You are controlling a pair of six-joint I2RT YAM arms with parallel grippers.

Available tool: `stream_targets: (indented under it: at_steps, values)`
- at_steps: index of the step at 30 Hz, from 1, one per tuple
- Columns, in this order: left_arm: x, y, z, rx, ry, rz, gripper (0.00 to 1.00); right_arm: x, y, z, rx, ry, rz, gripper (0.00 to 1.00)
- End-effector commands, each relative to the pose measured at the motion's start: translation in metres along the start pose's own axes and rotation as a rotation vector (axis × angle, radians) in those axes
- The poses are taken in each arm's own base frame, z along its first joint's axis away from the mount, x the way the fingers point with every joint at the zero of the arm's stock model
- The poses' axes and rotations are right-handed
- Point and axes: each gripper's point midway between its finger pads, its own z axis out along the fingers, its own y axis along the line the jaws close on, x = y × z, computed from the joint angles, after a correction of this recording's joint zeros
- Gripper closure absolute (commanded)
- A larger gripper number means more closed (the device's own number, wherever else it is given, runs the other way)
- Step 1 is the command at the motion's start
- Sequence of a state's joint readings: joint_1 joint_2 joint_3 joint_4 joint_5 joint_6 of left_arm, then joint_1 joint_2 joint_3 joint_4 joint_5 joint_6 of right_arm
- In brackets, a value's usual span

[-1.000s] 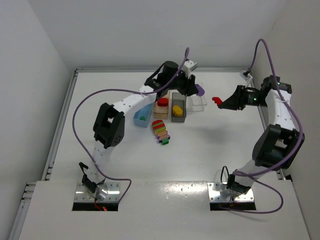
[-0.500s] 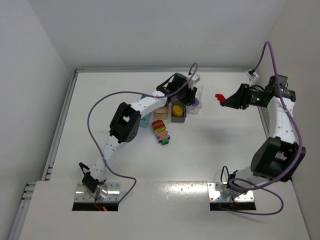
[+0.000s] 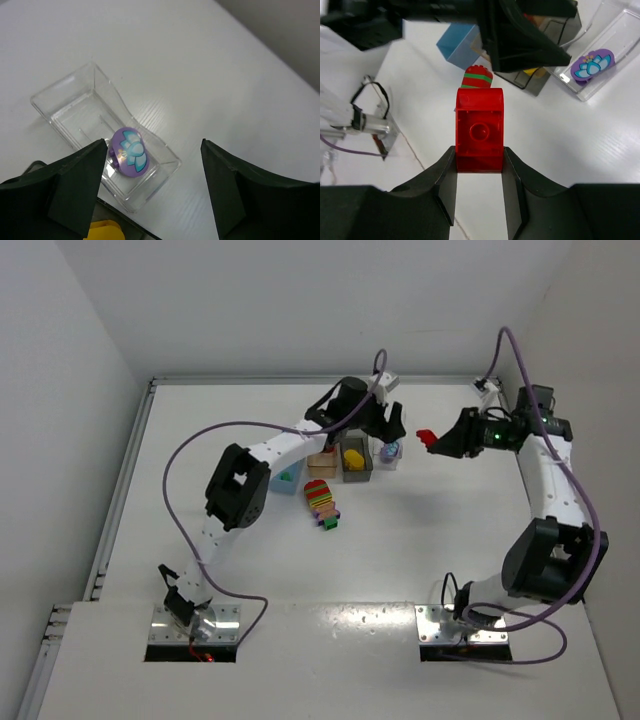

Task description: Sort the legos into containers by color

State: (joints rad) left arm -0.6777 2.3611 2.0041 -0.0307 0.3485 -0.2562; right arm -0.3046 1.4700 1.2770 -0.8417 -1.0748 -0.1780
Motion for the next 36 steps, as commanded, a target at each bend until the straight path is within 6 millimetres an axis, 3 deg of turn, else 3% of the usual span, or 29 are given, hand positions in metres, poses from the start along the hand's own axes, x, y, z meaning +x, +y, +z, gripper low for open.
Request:
stream_targets:
  at_steps: [1, 2, 4, 5, 6, 7, 8, 9, 10, 12, 13, 14, 15, 17, 18, 19, 21, 22, 28, 30, 32, 33, 36]
  values:
    - [-0.158, -0.036, -0.076, 0.039, -0.374, 0.029, 0.18, -0.012, 0.013, 0.020, 0.005, 0.006, -0.155, 1.00]
    - [-0.174, -0.029, -0.095, -0.016, -0.407, 0.008, 0.18, -0.008, 0.019, 0.037, -0.003, 0.042, -0.175, 1.00]
    - [-0.176, 0.017, -0.121, -0.163, -0.400, -0.061, 0.18, -0.009, 0.021, 0.058, -0.014, 0.058, -0.192, 1.00]
    - [-0.190, 0.025, -0.147, -0.211, -0.429, -0.084, 0.18, -0.009, 0.030, 0.073, -0.033, 0.081, -0.219, 1.00]
    - [-0.177, 0.061, -0.165, -0.299, -0.402, -0.132, 0.18, -0.008, 0.026, 0.087, -0.037, 0.099, -0.222, 1.00]
    - [-0.177, 0.079, -0.183, -0.361, -0.413, -0.147, 0.18, -0.008, 0.033, 0.103, -0.037, 0.122, -0.262, 1.00]
    - [-0.177, 0.093, -0.200, -0.407, -0.425, -0.156, 0.18, -0.008, 0.034, 0.113, -0.032, 0.135, -0.280, 1.00]
    - [-0.188, 0.097, -0.230, -0.448, -0.459, -0.158, 0.18, -0.009, 0.034, 0.123, -0.023, 0.140, -0.287, 1.00]
    - [-0.170, 0.124, -0.248, -0.518, -0.434, -0.175, 0.01, -0.008, 0.025, 0.138, 0.012, 0.169, -0.282, 1.00]
    - [-0.168, 0.142, -0.277, -0.600, -0.441, -0.197, 0.00, -0.007, 0.028, 0.164, 0.015, 0.194, -0.290, 1.00]
    - [-0.156, 0.156, -0.297, -0.651, -0.411, -0.208, 0.00, -0.016, 0.031, 0.173, 0.016, 0.189, -0.303, 1.00]
    - [-0.151, 0.161, -0.306, -0.661, -0.404, -0.204, 0.00, -0.008, 0.021, 0.189, 0.026, 0.221, -0.292, 1.00]
    - [-0.146, 0.161, -0.314, -0.655, -0.398, -0.209, 0.00, -0.006, 0.027, 0.202, 0.021, 0.238, -0.311, 1.00]
    - [-0.130, 0.168, -0.331, -0.673, -0.374, -0.203, 0.00, -0.019, 0.028, 0.220, 0.036, 0.234, -0.343, 1.00]
    - [-0.123, 0.170, -0.336, -0.679, -0.360, -0.213, 0.00, -0.004, 0.020, 0.236, 0.038, 0.278, -0.316, 1.00]
    - [-0.115, 0.172, -0.339, -0.680, -0.343, -0.225, 0.00, -0.013, 0.017, 0.242, 0.048, 0.266, -0.317, 1.00]
    - [-0.101, 0.178, -0.350, -0.702, -0.323, -0.236, 0.00, -0.005, 0.010, 0.255, 0.055, 0.293, -0.309, 1.00]
    - [-0.095, 0.177, -0.346, -0.687, -0.308, -0.242, 0.00, 0.002, 0.007, 0.264, 0.050, 0.310, -0.304, 1.00]
    - [-0.076, 0.179, -0.353, -0.703, -0.231, -0.203, 0.00, 0.016, -0.006, 0.282, 0.074, 0.352, -0.308, 0.96]
    - [-0.067, 0.177, -0.346, -0.670, -0.186, -0.184, 0.00, 0.024, -0.013, 0.287, 0.093, 0.375, -0.315, 0.79]
    - [-0.071, 0.167, -0.341, -0.592, -0.169, -0.116, 0.00, 0.026, -0.009, 0.289, 0.086, 0.380, -0.320, 0.66]
    - [-0.069, 0.161, -0.337, -0.552, -0.154, -0.100, 0.00, 0.026, -0.009, 0.289, 0.086, 0.380, -0.320, 0.52]
    - [-0.055, 0.152, -0.326, -0.465, -0.110, -0.085, 0.00, 0.030, -0.001, 0.293, 0.081, 0.389, -0.334, 0.42]
